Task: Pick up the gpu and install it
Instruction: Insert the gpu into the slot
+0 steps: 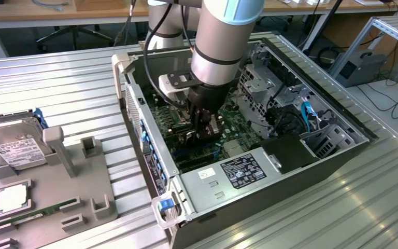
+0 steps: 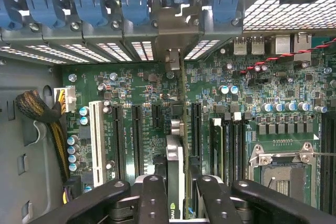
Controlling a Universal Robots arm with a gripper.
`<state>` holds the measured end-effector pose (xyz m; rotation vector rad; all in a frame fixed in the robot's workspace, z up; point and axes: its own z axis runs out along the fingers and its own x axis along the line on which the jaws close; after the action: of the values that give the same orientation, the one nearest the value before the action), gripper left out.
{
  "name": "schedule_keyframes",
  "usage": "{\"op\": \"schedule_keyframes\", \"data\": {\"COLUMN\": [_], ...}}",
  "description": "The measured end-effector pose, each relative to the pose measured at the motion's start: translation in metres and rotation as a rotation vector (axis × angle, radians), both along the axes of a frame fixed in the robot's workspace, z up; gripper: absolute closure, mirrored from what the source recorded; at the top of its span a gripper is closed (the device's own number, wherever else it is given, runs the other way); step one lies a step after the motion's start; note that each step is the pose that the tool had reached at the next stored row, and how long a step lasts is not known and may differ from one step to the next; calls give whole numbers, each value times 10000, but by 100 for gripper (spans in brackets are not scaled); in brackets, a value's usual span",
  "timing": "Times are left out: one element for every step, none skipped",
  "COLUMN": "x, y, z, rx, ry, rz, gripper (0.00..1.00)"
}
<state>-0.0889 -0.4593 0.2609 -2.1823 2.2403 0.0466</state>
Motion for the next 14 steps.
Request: {"op": "schedule_keyframes", "data": {"x": [0,0,0,0,0,0,0,0,0,0,0,0,0,0], "y": [0,0,0,0,0,0,0,0,0,0,0,0,0,0], "z": [0,0,0,0,0,-4,-6,-6,-6,-6,-13,-22,-24,-24], "rx": [0,-1,-1,0,0,0,0,0,-1,-2,1,2,-1,-1], "ry": [0,0,0,0,0,1,1,1,0,1,-1,-1,0,1], "rz": [-1,0,0,0,0,-1,0,0,0,0,0,0,0,0], "gripper": [73,73,73,73,73,73,73,73,73,73,73,73,73,73]}}
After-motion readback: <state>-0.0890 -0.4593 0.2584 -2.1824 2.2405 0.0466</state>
